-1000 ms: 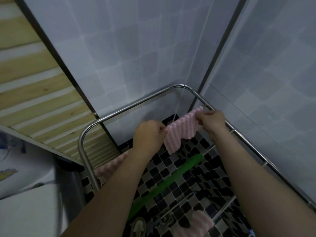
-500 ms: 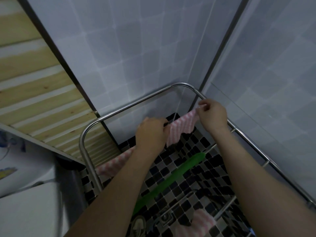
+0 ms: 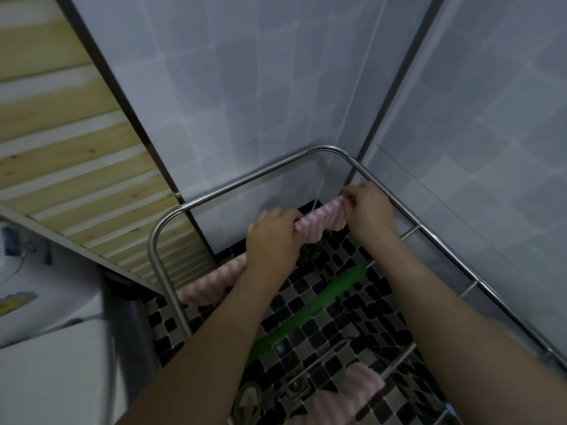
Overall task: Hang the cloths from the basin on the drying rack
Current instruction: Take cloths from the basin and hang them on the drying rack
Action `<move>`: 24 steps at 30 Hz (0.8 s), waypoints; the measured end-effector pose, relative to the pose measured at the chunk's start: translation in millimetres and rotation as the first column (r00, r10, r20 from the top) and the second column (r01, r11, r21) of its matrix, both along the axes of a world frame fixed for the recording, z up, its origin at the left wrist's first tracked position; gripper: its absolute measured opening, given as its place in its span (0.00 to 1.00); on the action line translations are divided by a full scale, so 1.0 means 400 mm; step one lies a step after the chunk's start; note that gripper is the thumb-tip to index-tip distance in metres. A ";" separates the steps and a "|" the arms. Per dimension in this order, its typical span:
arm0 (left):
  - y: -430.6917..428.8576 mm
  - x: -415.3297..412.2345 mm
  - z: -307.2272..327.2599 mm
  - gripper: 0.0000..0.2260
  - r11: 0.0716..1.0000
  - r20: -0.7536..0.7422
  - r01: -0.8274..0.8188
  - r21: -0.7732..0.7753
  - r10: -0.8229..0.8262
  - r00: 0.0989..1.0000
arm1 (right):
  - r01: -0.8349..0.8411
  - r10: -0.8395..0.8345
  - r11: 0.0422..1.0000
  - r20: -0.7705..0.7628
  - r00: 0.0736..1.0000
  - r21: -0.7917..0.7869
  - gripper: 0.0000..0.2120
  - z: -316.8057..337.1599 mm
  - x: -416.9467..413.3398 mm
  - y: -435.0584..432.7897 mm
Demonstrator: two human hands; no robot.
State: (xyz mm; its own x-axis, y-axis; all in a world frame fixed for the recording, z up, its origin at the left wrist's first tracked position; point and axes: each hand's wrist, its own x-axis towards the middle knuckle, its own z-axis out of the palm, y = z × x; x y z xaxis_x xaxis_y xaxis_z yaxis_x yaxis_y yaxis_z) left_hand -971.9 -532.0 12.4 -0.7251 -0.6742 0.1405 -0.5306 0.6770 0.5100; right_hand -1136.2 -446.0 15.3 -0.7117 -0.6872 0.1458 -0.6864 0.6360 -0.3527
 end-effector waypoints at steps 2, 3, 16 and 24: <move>0.005 0.031 0.027 0.08 0.999 0.003 0.028 0.027 -0.028 1.000 | -0.062 0.062 0.998 0.057 0.996 0.010 0.12 0.018 0.007 0.013; 0.012 0.057 0.047 0.08 0.995 0.028 0.046 0.083 -0.048 0.998 | -0.129 0.125 0.991 0.109 0.986 0.037 0.10 0.034 0.020 0.026; 0.171 0.435 0.077 0.16 0.978 0.351 0.029 0.206 -0.102 0.931 | -0.573 0.477 0.757 0.335 0.813 0.313 0.11 0.083 0.272 0.156; 0.229 0.477 0.073 0.06 0.995 0.327 -0.093 -0.025 0.096 0.940 | -0.495 0.444 0.787 0.220 0.869 0.368 0.11 0.100 0.326 0.179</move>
